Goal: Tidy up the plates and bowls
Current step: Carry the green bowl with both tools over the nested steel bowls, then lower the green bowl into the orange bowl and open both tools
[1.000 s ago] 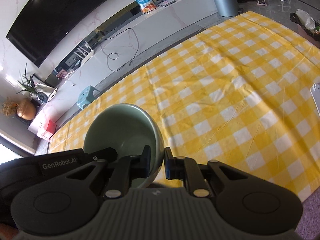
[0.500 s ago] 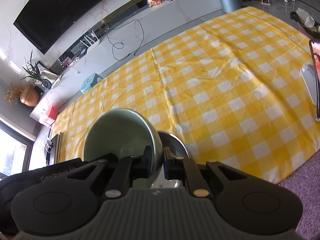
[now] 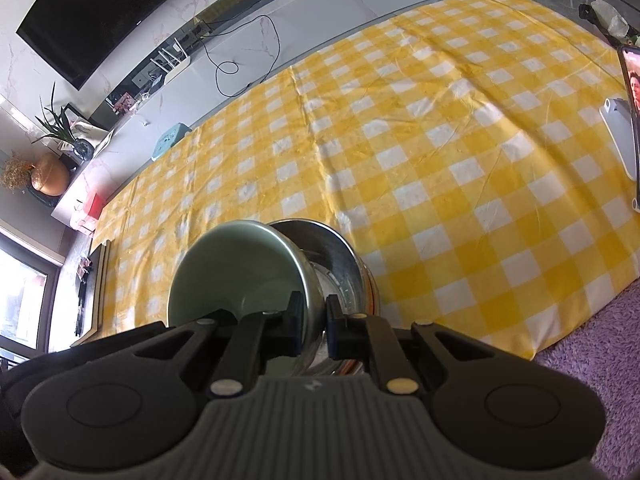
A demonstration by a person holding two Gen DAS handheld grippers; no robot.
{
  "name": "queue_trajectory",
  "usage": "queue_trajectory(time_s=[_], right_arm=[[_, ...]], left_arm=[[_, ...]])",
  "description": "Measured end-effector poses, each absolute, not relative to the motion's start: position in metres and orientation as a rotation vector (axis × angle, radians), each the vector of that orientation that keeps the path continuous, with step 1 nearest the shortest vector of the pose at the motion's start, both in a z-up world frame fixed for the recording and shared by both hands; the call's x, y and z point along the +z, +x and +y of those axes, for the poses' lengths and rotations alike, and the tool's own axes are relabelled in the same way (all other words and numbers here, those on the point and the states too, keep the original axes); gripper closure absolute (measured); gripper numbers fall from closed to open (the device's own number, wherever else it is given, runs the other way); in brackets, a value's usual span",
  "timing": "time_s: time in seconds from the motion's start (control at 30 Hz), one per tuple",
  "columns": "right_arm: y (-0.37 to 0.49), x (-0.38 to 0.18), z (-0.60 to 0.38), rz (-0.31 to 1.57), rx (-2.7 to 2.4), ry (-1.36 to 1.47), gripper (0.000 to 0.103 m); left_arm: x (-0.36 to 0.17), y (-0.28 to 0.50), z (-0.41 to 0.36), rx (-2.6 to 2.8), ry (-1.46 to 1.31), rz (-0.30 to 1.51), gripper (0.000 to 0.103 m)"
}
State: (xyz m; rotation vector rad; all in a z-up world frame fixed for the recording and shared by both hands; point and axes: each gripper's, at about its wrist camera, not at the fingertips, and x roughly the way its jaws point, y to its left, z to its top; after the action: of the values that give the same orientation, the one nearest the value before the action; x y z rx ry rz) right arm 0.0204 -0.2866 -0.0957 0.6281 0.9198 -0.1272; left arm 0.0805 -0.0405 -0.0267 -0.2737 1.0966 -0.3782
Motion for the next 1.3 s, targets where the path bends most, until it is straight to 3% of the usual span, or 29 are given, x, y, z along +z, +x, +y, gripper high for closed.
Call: queue_trajectory(time_s=[0.67,1.17,1.3], right_arm=[[0.036,-0.109,-0.276,0.95,-0.148,0.482,0.099],[0.034,-0.104,-0.281,0.92,-0.156,0.446,0.094],[0.032,-0.098,-0.285,0.902,-0.144,0.464,0.094]], left_arm=[[-0.031,0.088,-0.055,-0.344,-0.106,1.077,0.092],[-0.017,0.084,-0.045,-0.39,-0.116,0.991,0.093],[-0.011,0.081,-0.033,-0.376,-0.142,0.942,0.085]])
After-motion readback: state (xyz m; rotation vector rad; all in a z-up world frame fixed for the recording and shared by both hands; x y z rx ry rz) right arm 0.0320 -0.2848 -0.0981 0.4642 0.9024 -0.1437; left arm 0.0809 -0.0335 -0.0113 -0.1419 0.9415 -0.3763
